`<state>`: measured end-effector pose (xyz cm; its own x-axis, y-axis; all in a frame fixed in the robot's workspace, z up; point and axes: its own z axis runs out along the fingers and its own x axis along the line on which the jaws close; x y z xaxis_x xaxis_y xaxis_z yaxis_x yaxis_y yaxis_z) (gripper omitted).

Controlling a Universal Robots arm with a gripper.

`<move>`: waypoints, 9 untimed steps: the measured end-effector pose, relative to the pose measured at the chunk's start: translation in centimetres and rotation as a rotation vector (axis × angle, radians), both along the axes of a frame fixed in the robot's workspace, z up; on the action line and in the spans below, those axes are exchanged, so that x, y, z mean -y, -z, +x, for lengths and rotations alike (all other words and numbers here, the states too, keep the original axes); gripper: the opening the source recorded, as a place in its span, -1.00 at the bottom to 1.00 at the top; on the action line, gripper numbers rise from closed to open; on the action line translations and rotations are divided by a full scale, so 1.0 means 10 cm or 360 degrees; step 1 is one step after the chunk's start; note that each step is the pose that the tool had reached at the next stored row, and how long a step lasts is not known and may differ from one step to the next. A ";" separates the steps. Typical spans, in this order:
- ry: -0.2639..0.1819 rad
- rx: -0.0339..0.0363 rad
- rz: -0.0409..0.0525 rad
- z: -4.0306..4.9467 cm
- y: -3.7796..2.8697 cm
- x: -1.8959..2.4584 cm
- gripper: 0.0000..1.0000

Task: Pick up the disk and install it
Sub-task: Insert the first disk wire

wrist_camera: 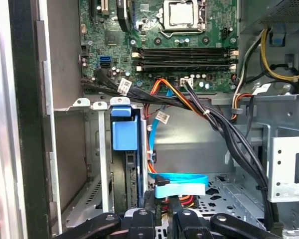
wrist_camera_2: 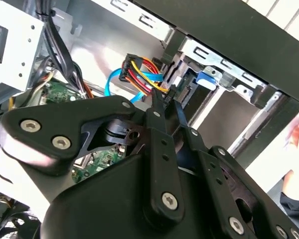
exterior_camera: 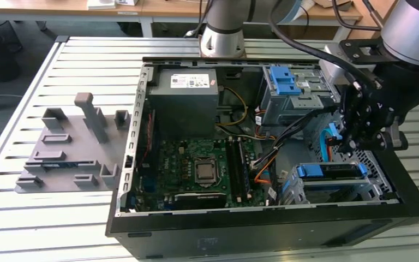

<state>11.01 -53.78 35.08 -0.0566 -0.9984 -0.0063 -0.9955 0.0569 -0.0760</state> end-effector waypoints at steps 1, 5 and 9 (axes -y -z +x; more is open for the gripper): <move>0.0001 0.0000 -0.0007 0.000 0.002 0.000 -0.50; 0.0003 0.0000 -0.0009 0.000 0.015 0.000 -0.50; 0.0004 0.0000 -0.0009 0.000 0.021 0.000 -0.53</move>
<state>11.01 -53.78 34.88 -0.0589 -0.9983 -0.0008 -0.9953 0.0588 -0.0763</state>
